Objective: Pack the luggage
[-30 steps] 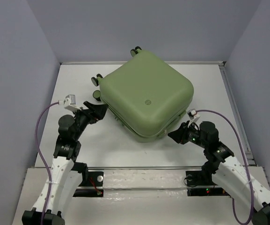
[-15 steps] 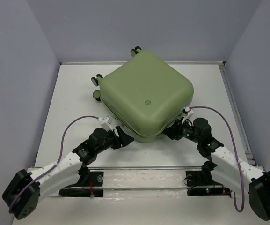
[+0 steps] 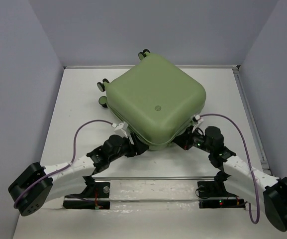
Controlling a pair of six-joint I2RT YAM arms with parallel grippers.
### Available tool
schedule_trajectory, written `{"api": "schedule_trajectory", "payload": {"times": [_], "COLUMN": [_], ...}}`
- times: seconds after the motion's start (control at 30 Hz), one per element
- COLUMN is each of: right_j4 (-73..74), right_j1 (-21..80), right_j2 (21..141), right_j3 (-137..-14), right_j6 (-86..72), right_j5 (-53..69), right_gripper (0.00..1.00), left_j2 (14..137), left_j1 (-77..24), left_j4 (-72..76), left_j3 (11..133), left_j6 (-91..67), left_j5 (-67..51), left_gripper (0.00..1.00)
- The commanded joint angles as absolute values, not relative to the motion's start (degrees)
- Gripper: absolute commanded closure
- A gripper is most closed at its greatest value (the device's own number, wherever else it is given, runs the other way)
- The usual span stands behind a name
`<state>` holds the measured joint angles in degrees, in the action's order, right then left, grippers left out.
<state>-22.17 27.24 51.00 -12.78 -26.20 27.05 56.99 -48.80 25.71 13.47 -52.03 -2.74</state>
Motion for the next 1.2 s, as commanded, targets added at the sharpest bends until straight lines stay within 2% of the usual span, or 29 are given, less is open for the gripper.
{"api": "schedule_trajectory", "payload": {"times": [0.0,0.2,0.33,0.37,0.53,0.63,0.9,0.97,1.03,1.07,1.1,1.17], "right_j4": [-16.6,2.3,10.5,10.5,6.2,1.9,-14.8,-16.3,-16.3,-16.3,-15.8,-15.7], "right_j1": [33.0,47.2,57.7,63.3,74.7,75.4,75.4,75.4,75.4,75.4,75.4,75.4], "right_j2": [46.3,37.6,39.5,40.8,53.7,63.2,74.3,74.9,73.8,73.0,72.2,68.9], "right_j3": [-13.7,-16.1,-18.7,-19.2,-27.7,-36.8,-45.9,-45.6,-44.1,-41.8,-40.5,-36.6], "right_j6": [-27.9,-32.3,-36.1,-37.9,-40.3,-38.5,-29.8,-30.1,-31.0,-32.3,-33.3,-34.9], "right_j5": [24.2,10.2,5.4,2.5,-11.1,-20.0,-35.1,-36.6,-35.9,-35.4,-35.1,-33.3], "right_gripper": [0.93,0.93,0.93,0.93,0.93,0.93,0.93,0.93,0.93,0.93,0.93,0.93], "left_j2": [60.5,69.2,74.4,75.1,78.7,79.5,79.1,77.1,74.1,70.1,67.6,60.7], "left_j1": [-49.0,-49.5,-50.4,-50.4,-51.4,-51.8,-51.1,-49.5,-45.2,-43.3,-41.0,-33.6], "left_j4": [33.6,38.8,40.9,41.0,42.4,42.4,42.3,41.7,38.9,37.0,35.3,29.7], "left_j3": [19.6,24.4,27.9,28.6,31.7,32.4,31.1,29.6,28.0,26.5,25.8,25.1], "left_j6": [-50.3,-50.5,-50.6,-50.6,-50.6,-50.2,-49.4,-49.0,-48.2,-47.6,-47.1,-45.4], "left_j5": [1.8,1.4,1.1,1.1,1.0,0.9,1.7,0.8,-1.7,-2.1,-2.8,-6.3], "left_gripper": [0.28,0.29,0.29,0.3,0.3,0.3,0.3,0.27,0.19,0.09,0.05,0.01]}}
